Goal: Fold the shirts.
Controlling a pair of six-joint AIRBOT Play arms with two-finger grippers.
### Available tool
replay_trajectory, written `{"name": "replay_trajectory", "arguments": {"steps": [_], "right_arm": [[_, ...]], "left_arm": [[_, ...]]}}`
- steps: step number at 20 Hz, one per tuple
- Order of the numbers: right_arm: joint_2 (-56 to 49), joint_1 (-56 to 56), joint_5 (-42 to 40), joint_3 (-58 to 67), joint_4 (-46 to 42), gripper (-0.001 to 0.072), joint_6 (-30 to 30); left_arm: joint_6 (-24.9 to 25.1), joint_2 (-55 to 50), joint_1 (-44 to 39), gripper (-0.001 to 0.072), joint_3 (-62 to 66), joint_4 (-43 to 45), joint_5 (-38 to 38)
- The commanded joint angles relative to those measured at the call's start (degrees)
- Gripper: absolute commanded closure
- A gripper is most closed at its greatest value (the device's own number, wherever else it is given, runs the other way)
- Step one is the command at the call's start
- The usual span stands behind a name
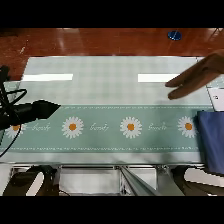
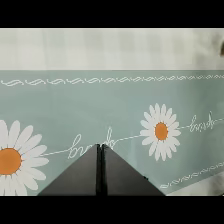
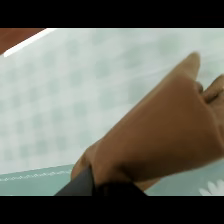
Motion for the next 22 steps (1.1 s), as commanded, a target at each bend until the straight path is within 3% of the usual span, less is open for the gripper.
{"name": "replay_trajectory", "arguments": {"steps": [1,4,8,11,12,13,14,18,19,20,22], "right_arm": [[4.48,-7.85,7.19,-2.86,-5.6,0.069,1.01],[12.5,-13.31,7.19,-15.02,-11.91,0.069,-0.59],[25.03,-23.89,7.19,-34.62,-34.6,0.069,-1.05],[32.0,-29.4,6.73,-45.53,-43.54,0.0687,1.99],[33.38,-29.42,6.75,-48.48,-47.36,0.0607,3.56],[34.56,-29.42,6.8,-51.82,-50.12,0.04,4.33],[35.23,-29.42,6.78,-54.62,-51.01,0.0293,4.31],[34.29,-26.49,-0.22,-57.35,-45.29,0.0327,4.35],[33.24,-24.92,-3.63,-55.91,-39.95,0.0473,3.32],[31.91,-22.91,-7.69,-53.77,-31.78,0.0667,0.33],[28.5,-16.35,-16.96,-48.19,-11.15,0.0689,-4.22]], "left_arm": [[0.0,-0.02,0.02,0.0689,0.0,-0.02,1.27],[-0.02,-0.02,0.02,0.0689,0.0,-0.04,2.91],[-0.02,-0.02,0.02,0.0689,0.0,-0.37,3.13],[-0.02,0.0,0.02,0.0689,0.0,-0.98,3.1],[-0.02,0.0,0.02,0.069,0.0,-1.05,3.13],[-0.02,0.0,0.02,0.0689,0.0,-1.05,3.13],[0.0,-0.02,0.02,0.0689,0.0,-1.07,3.13],[0.87,-0.17,0.07,0.069,0.37,-0.94,7.63],[2.97,-1.01,0.44,0.069,2.36,0.09,9.03],[3.02,-2.51,1.18,0.069,5.51,0.68,9.88],[2.99,-8.74,2.54,0.069,16.02,0.59,10.16]]}}
